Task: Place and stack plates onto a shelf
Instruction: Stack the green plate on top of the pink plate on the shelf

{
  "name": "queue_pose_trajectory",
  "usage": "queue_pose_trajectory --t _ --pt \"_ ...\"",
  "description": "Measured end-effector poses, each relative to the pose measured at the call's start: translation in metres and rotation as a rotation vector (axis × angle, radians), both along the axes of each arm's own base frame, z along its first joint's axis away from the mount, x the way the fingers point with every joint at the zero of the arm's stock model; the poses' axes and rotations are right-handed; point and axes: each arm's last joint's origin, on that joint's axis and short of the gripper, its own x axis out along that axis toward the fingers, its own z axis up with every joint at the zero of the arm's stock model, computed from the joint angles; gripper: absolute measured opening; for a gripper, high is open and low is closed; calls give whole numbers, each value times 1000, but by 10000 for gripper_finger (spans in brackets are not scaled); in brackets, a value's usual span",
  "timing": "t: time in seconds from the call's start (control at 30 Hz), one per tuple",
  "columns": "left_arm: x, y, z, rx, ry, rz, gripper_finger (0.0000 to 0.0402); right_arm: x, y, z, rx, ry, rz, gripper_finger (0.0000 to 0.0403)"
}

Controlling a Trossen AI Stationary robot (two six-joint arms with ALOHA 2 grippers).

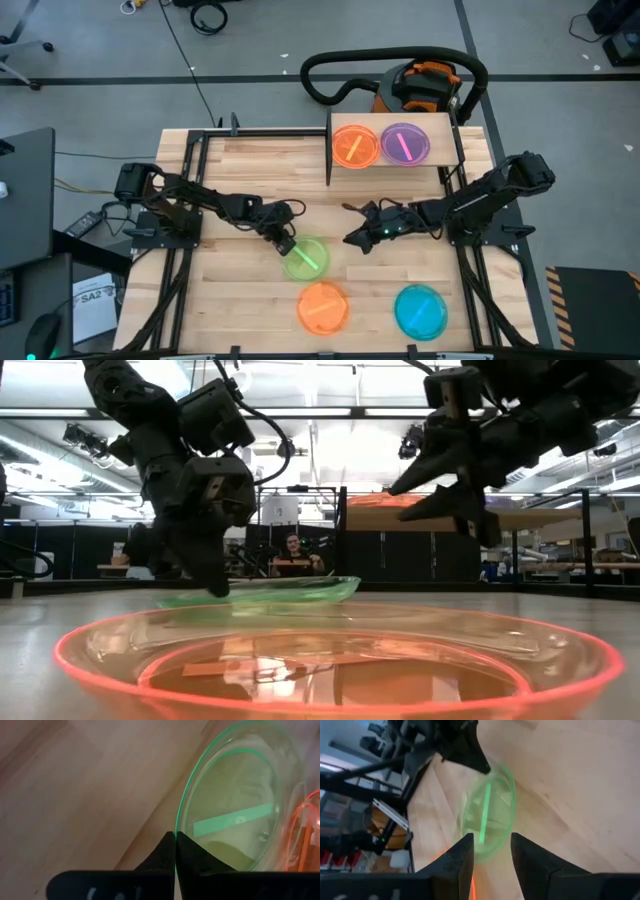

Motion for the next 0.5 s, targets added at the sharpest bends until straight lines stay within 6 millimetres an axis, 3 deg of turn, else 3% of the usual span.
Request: queue_pose_trajectory --t 0.2,0.5 --pt "4 2 3 9 -58 -8 3 3 -11 2 3 -25 -39 141" --pt "11 25 9 33 -149 49 3 4 -19 2 1 -27 -71 142"
